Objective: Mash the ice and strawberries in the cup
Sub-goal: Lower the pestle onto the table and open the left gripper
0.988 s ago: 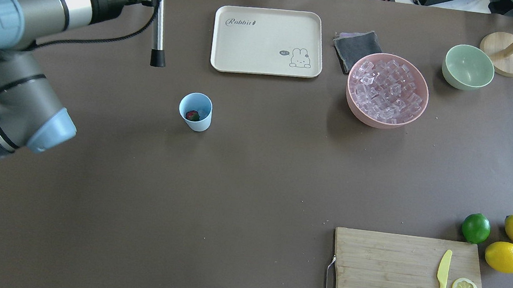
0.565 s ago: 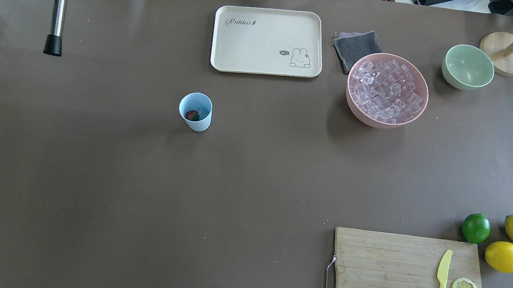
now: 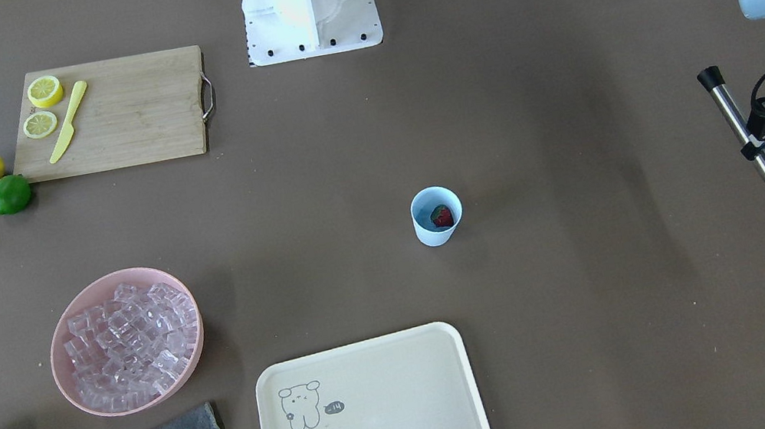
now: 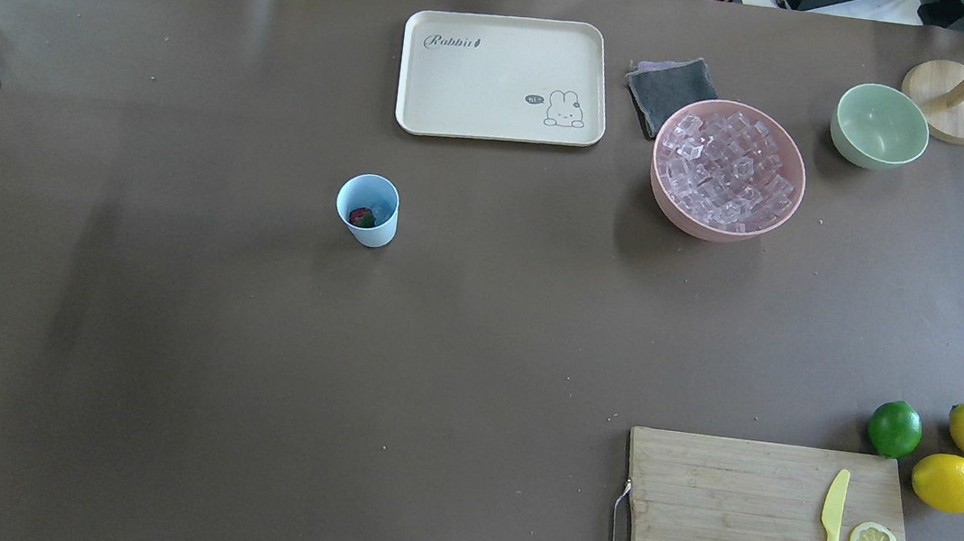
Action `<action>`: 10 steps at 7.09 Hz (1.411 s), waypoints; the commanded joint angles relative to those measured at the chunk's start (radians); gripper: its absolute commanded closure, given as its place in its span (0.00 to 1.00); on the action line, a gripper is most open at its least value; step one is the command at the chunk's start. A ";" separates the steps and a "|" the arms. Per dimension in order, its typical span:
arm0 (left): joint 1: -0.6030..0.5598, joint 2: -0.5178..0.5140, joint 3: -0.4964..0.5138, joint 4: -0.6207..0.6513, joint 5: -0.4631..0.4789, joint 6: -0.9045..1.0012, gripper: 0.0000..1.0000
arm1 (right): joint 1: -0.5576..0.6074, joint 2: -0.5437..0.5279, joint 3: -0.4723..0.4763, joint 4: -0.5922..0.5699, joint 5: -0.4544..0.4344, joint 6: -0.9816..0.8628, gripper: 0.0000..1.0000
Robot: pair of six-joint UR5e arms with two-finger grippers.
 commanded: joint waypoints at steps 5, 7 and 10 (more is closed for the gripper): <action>0.001 0.047 0.065 -0.020 0.005 0.080 0.02 | 0.001 0.004 0.002 0.009 0.000 -0.017 0.01; -0.042 0.036 0.042 0.007 -0.006 0.089 0.02 | 0.001 0.001 0.013 0.009 0.000 -0.015 0.01; -0.264 -0.054 -0.119 0.386 -0.173 0.229 0.02 | 0.001 -0.005 0.010 0.000 0.000 0.006 0.00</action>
